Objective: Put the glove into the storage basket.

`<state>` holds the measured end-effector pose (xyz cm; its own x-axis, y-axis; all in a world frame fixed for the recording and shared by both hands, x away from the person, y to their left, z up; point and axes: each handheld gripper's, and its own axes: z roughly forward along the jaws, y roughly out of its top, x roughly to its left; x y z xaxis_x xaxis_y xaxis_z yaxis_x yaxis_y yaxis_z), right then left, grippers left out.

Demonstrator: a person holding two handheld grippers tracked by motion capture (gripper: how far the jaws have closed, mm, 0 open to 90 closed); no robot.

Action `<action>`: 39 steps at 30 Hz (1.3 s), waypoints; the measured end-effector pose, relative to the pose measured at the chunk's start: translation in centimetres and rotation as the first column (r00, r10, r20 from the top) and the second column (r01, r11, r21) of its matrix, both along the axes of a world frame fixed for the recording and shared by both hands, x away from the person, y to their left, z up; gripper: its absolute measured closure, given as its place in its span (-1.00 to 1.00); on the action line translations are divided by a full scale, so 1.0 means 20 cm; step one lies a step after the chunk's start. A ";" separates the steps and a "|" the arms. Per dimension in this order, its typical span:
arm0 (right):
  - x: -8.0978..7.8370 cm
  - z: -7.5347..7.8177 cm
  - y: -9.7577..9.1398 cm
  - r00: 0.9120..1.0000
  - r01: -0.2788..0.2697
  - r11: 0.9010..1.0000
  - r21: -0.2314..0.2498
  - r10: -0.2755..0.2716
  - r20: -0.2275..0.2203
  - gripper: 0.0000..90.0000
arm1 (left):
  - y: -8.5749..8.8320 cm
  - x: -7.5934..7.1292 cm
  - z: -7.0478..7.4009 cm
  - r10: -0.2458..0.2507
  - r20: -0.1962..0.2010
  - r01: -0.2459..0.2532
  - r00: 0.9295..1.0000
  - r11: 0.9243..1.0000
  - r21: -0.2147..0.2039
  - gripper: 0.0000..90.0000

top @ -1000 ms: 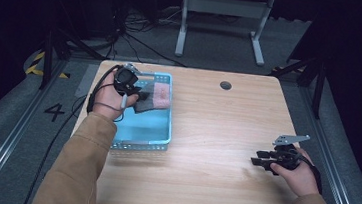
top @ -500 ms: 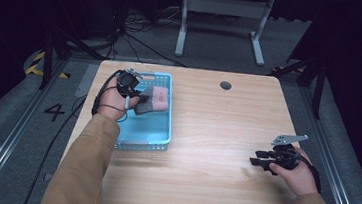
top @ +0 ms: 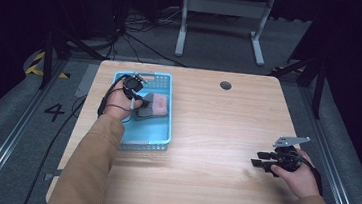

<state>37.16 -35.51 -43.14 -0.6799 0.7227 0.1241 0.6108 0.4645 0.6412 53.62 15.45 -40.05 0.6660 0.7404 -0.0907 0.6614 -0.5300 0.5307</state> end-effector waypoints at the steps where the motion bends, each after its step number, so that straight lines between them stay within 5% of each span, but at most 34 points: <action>1: 0.00 0.00 0.00 1.000 -0.001 1.000 -0.005 0.001 0.004 0.22 | 0.00 0.00 -0.01 -0.004 -0.004 0.004 1.000 1.000 -0.001 0.54; 4: -0.02 0.01 0.01 1.000 -0.005 0.999 -0.035 0.005 0.012 0.21 | -0.01 0.01 -0.02 -0.016 0.000 0.016 1.000 1.000 0.008 0.54; 22: -0.01 0.01 0.02 1.000 -0.018 1.000 -0.023 0.019 0.015 0.21 | -0.02 0.05 -0.08 -0.008 -0.003 0.008 1.000 1.000 0.014 0.48; 27: -0.01 0.01 0.03 1.000 -0.020 1.000 -0.020 0.020 0.014 0.21 | -0.02 0.05 -0.10 -0.006 0.033 0.004 0.999 0.998 0.055 0.13; 33: 0.01 0.01 0.04 0.999 -0.030 0.999 -0.019 0.030 0.014 0.20 | -0.02 0.02 -0.07 0.003 0.081 -0.003 0.997 1.000 0.006 -0.02; 39: 0.04 0.03 0.07 0.998 -0.054 0.998 -0.012 0.054 0.023 0.19 | -0.03 -0.09 0.04 -0.006 0.139 0.014 0.990 0.998 -0.058 -0.05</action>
